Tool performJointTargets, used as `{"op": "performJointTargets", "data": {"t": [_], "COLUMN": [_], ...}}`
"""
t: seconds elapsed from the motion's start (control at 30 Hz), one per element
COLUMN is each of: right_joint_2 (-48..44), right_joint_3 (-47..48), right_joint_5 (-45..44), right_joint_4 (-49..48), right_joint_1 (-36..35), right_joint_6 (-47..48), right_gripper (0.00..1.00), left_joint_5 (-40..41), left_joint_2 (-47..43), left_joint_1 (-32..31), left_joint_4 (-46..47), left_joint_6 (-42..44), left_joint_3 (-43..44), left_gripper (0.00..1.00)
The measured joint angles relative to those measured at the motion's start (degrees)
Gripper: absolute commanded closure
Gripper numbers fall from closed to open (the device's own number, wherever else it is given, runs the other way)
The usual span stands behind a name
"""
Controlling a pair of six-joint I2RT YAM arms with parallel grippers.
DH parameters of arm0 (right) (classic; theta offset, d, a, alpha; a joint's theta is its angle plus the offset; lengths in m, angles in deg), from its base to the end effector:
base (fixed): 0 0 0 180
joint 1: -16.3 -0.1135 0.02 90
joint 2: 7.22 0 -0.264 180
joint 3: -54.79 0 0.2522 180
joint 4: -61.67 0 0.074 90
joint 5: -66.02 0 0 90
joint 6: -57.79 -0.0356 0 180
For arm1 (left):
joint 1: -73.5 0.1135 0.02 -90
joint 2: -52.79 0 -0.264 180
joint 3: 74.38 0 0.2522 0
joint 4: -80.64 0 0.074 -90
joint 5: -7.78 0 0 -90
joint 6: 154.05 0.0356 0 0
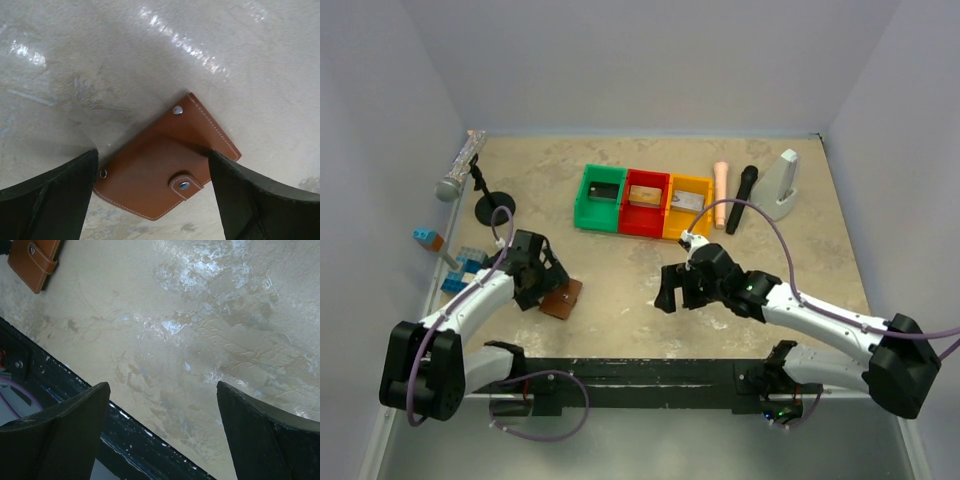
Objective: Take the credit cards out of the card holder
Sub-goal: Pick up the card holder from the center of the board.
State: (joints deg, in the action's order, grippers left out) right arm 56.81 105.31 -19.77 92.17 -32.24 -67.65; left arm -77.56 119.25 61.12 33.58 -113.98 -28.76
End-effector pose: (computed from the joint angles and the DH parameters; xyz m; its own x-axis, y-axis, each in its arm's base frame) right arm 0.1492 0.1729 0.2158 -0.8284 -0.0643 -0.5564 -0.3707 0.8077 0.4586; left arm 0.1876 -0.0382 0.1644 -0.7232 -0.6221 -0.2998 -0.5742 0.7829 -0.2395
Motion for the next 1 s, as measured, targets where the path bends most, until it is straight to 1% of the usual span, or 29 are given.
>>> {"op": "performJointTargets", "data": {"t": [0.13, 0.2, 0.3, 0.33, 0.4, 0.43, 0.53, 0.67, 0.87, 1.0], "right_joint_2": [-3.1, -4.3, -4.9, -4.8, -4.7, -4.7, -4.4, -4.4, -5.8, -7.3], "right_joint_3": [-1.1, -1.3, -1.9, -2.2, -2.9, -3.3, -4.6, -6.4, -9.1, -9.6], "right_joint_5": [-0.1, -0.1, -0.1, -0.1, -0.1, -0.2, -0.2, -0.4, -1.0, -1.8], "right_joint_4": [0.0, -0.1, -0.2, -0.3, -0.3, -0.3, -0.5, -0.8, -0.9, -0.7], "right_joint_1": [0.0, 0.0, 0.0, 0.0, 0.0, 0.0, 0.0, 0.0, -0.1, -0.2], "right_joint_6": [-0.7, -1.1, -1.7, -2.0, -2.4, -2.7, -3.6, -4.7, -6.3, -7.0], "right_gripper": [0.09, 0.09, 0.09, 0.09, 0.10, 0.10, 0.10, 0.11, 0.12, 0.12], "left_joint_5": [-0.3, -0.3, -0.6, -1.0, -3.0, -4.3, -8.0, -10.8, -12.7, -13.1], "left_joint_2": [-0.1, -0.7, -1.3, -1.4, -1.7, -1.7, -1.5, 0.0, 4.3, 6.2], "left_joint_1": [-0.6, -2.1, -4.8, -5.9, -7.8, -8.6, -10.6, -13.6, -19.6, -21.8], "left_joint_4": [1.8, 3.1, 5.5, 6.6, 9.5, 11.3, 16.4, 21.5, 27.8, 29.5], "left_joint_6": [-0.7, -1.6, -2.9, -3.5, -5.1, -6.1, -8.7, -11.6, -14.1, -14.2], "left_joint_3": [-0.4, -1.0, -1.9, -2.3, -3.3, -3.9, -5.9, -7.0, -6.8, -5.9], "left_gripper": [0.12, 0.15, 0.23, 0.27, 0.34, 0.35, 0.37, 0.39, 0.40, 0.38]}}
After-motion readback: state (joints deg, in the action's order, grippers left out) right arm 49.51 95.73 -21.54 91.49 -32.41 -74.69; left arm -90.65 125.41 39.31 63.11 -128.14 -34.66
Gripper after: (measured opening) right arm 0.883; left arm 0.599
